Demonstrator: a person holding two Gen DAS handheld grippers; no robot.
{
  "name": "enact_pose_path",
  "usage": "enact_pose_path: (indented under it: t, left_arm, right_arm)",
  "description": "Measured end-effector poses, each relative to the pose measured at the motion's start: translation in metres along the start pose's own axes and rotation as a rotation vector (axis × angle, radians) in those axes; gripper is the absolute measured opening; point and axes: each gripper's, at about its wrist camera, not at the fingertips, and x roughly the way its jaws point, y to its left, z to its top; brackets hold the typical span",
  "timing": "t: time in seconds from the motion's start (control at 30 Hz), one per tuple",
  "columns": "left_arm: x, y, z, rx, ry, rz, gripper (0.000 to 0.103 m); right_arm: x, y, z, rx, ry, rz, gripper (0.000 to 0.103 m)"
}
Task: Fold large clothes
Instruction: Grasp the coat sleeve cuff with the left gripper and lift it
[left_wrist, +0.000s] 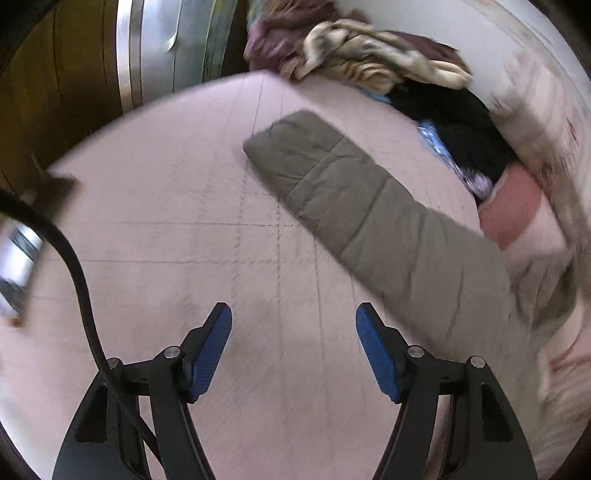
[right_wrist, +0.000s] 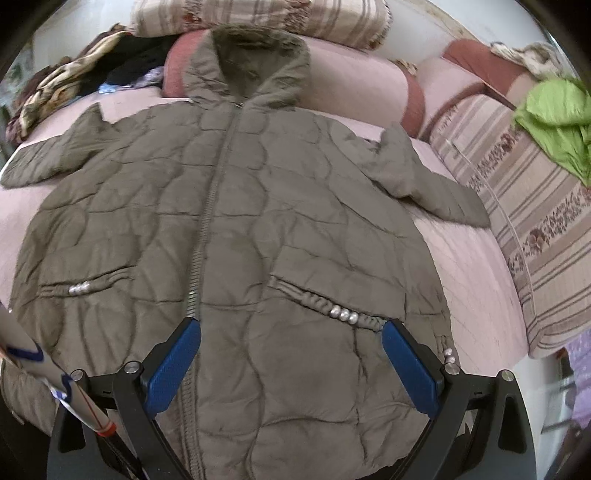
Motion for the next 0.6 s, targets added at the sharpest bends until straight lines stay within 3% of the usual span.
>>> enact_pose_path:
  t: [0.1,0.2,0.3,0.37,0.47,0.53,0.57,0.6]
  left_arm:
    - [0.035,0.005,0.016,-0.079,0.041,-0.071,0.069]
    - [0.05,-0.001,0.031,-0.108,-0.009,-0.109,0.069]
    - [0.064,-0.006,0.048,-0.131,0.003,-0.175,0.069]
    - [0.075,-0.008,0.059,-0.161,-0.004,-0.184,0.069]
    - [0.085,-0.016,0.071,-0.154,-0.021,-0.135,0.069]
    - [0.09,-0.029,0.078,-0.102,-0.015,-0.041,0.056]
    - [0.09,-0.038,0.079,-0.056,-0.014,0.037,0.029]
    - [0.088,-0.04,0.079,-0.028,-0.012,0.064,0.018]
  right_arm:
    - [0.007,-0.001,0.005,0.002,0.009,-0.022,0.1]
    - [0.014,0.001,0.009,0.004,0.018,-0.041,0.1]
    - [0.021,0.003,0.013,0.001,0.026,-0.059,0.1]
    - [0.025,0.005,0.015,-0.005,0.031,-0.07,0.1]
    - [0.029,0.008,0.016,-0.015,0.039,-0.084,0.1]
    - [0.031,0.009,0.016,-0.021,0.041,-0.09,0.1]
    - [0.032,0.009,0.016,-0.024,0.042,-0.091,0.1]
    - [0.031,0.008,0.016,-0.025,0.039,-0.09,0.1]
